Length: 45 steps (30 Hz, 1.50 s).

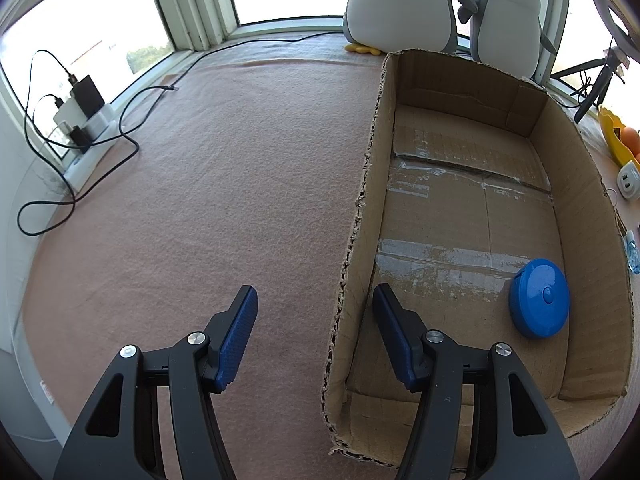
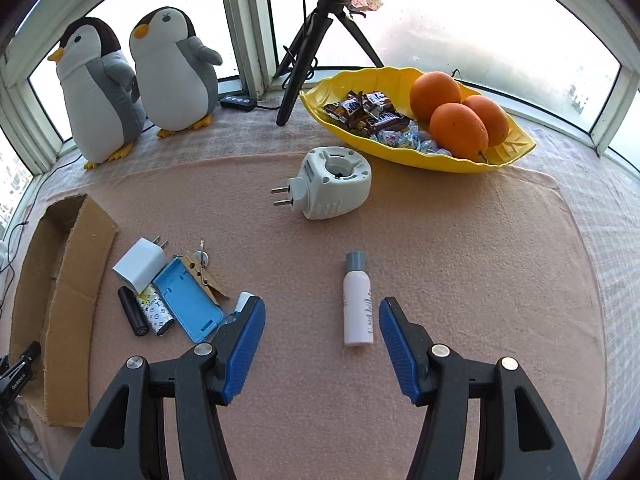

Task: Organize rigid objects
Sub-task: 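Move the right tool to the white lotion bottle and grasp it, then carry the lotion bottle with the right tool into the box and release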

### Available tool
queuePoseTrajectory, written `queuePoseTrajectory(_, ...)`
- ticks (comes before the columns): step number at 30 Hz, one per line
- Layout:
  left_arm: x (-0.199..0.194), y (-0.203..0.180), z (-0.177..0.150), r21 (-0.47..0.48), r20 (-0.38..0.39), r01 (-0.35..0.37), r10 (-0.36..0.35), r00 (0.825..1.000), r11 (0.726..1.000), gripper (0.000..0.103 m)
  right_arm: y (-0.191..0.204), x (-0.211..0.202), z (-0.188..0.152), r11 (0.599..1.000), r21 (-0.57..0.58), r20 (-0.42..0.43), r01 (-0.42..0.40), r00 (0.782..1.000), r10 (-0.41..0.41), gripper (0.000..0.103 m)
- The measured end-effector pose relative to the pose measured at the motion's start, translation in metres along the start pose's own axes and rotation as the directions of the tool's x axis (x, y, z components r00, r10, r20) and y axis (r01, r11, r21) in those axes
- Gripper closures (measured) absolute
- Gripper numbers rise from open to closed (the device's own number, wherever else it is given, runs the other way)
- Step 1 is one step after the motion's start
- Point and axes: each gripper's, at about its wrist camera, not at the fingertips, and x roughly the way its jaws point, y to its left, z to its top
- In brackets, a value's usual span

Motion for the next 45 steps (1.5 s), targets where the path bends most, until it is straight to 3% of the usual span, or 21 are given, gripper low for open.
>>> queuePoseTrajectory(10,0.000,0.002,0.000,-0.001,0.000,0.000,0.000,1.000,1.000,0.043,-0.021,0.033,0.004,0.999,0.034,-0.077,0.008,0.997,-0.006,0.048)
queuePoseTrajectory(21,0.000,0.002,0.000,-0.001,0.000,-0.001,0.001,1.000,1.000,0.043,-0.022,0.055,0.006,1.000,0.002,-0.124,0.019,0.992,-0.018,0.057)
queuePoseTrajectory(25,0.000,0.001,0.000,-0.002,0.000,-0.001,0.001,1.000,1.000,0.043,-0.020,0.060,0.006,1.000,-0.004,-0.145,0.017,0.989,-0.018,0.071)
queuePoseTrajectory(32,0.000,0.002,0.000,-0.001,0.001,-0.001,0.001,1.000,1.000,0.043,-0.021,0.058,0.005,1.000,-0.002,-0.150,0.008,0.989,-0.008,0.085)
queuePoseTrajectory(45,0.000,0.002,0.000,-0.002,0.001,-0.001,0.001,1.000,1.000,0.043,-0.013,0.033,-0.005,1.000,0.001,-0.106,-0.005,0.994,0.005,0.085)
